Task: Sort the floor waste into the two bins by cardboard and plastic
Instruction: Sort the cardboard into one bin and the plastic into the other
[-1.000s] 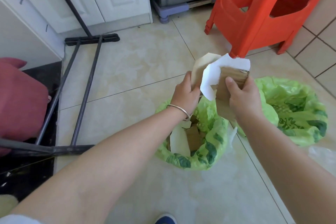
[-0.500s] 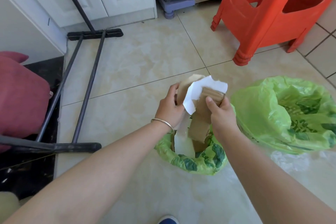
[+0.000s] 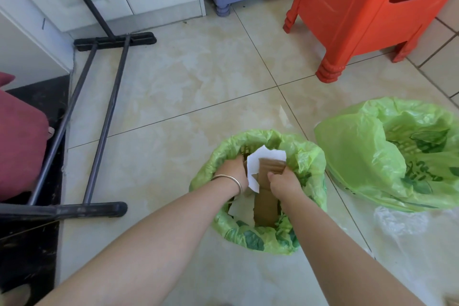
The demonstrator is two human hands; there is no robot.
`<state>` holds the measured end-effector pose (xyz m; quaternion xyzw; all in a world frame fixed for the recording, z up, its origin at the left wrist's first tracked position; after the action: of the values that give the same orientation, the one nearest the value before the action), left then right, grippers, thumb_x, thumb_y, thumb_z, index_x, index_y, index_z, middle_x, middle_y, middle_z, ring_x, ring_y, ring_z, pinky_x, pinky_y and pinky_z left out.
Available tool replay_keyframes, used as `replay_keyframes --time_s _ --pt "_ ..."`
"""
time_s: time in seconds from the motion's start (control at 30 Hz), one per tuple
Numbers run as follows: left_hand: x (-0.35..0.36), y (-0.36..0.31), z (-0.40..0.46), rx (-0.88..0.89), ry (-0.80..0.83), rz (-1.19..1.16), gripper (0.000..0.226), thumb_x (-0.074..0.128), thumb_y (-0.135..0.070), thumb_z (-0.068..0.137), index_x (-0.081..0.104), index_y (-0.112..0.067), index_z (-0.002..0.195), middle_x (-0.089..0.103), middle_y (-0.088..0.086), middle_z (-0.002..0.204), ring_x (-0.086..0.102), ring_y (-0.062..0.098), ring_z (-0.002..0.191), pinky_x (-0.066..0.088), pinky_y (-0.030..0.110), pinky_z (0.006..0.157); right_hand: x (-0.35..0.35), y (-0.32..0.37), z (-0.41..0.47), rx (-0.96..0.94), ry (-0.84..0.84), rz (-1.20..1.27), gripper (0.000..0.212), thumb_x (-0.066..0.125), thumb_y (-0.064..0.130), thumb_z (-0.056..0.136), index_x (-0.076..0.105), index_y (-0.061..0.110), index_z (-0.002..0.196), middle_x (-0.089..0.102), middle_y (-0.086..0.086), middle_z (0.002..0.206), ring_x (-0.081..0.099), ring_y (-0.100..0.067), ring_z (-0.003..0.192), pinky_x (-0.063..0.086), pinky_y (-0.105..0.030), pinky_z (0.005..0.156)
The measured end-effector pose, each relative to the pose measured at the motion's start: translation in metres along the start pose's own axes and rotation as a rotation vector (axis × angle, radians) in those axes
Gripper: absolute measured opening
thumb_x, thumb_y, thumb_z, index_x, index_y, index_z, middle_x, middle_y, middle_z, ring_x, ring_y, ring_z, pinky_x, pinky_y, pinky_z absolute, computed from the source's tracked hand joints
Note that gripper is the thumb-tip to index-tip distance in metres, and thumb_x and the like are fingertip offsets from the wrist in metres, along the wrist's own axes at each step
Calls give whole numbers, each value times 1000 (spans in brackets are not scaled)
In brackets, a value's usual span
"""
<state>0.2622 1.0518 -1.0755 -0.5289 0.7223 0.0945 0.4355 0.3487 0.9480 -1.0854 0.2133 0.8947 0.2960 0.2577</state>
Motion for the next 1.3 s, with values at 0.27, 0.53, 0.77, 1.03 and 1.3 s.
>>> replay_keyframes --time_s 0.27,0.53,0.77,1.03,1.3 --pt "27 -8 16 -8 131 387 28 49 -4 89 55 -3 116 62 13 115 62 27 105 50 32 83 12 -21 15 75 100 -604 39 38 7 97 43 3 135 51 -13 135 51 -27 121 44 -29 93" --pt "-25 -59 -14 107 -32 691 31 41 0 93 58 -3 118 60 10 123 58 27 114 48 31 86 -2 23 -8 -165 -10 -978 25 43 10 95 64 8 108 65 -8 114 63 -23 105 51 -29 79" --pt "-58 -150 -60 320 -256 863 29 44 -8 90 62 -16 111 63 3 119 59 26 112 40 27 75 -64 67 -59 -442 -135 -861 21 43 14 89 64 9 93 66 -14 98 57 -31 78 39 -29 61" --pt "34 -290 -115 618 -182 626 30 48 -28 90 56 -18 117 61 10 117 60 32 107 45 33 78 -265 -28 -109 -387 -371 -501 29 47 30 93 59 11 75 66 -5 75 58 -28 77 48 -35 66" --pt "193 -416 -174 875 5 592 25 48 -28 87 59 -23 109 65 4 113 58 30 106 43 31 77 -427 -219 -167 -63 -597 -73 28 49 24 92 58 24 65 62 6 64 57 -17 61 46 -30 61"
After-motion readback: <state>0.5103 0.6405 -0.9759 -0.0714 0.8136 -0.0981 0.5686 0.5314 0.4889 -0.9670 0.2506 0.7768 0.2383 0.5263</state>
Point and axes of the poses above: each hand's wrist, its own z-axis towards the middle knuckle, its own x-axis out of the palm, y = z × x, the point moved 9 cm from there along z, towards the middle knuckle
